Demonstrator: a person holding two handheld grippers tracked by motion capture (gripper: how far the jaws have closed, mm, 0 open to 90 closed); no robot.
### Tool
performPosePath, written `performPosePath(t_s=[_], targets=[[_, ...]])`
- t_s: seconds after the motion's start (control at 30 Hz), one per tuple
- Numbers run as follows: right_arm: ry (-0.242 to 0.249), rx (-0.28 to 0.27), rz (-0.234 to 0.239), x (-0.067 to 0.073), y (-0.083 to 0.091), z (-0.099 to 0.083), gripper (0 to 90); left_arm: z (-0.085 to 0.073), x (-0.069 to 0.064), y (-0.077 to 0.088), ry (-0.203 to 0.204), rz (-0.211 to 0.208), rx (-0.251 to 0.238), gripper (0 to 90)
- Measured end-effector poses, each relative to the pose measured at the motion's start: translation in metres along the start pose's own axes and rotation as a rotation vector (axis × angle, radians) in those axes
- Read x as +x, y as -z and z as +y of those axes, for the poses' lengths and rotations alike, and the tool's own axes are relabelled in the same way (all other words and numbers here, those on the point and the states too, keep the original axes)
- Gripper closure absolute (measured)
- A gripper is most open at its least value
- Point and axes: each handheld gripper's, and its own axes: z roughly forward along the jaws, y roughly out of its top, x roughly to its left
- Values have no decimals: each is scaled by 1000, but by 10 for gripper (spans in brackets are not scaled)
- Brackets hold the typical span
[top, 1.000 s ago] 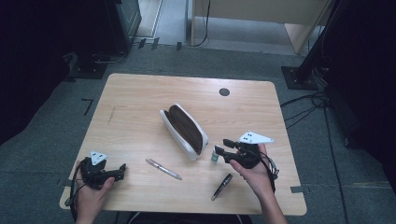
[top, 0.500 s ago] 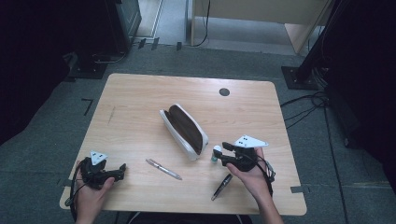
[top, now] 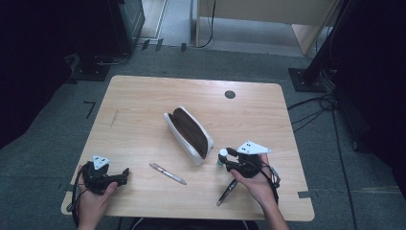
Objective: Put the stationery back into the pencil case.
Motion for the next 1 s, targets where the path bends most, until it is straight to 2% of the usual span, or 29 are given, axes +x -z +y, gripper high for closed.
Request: performPosePath(t_s=[0.27,0.4,0.63,1.0], targets=[[11,-1,-10,0,-2,-1,628,0,0,0,0,0,0,0],[24,-6,-37,1,-1,-1,653,0,0,0,0,0,0,0],[23,0,-31,2,0,0,654,0,0,0,0,0,0,0],[-2,-36,-13,6,11,9,654,0,0,0,0,0,0,0]])
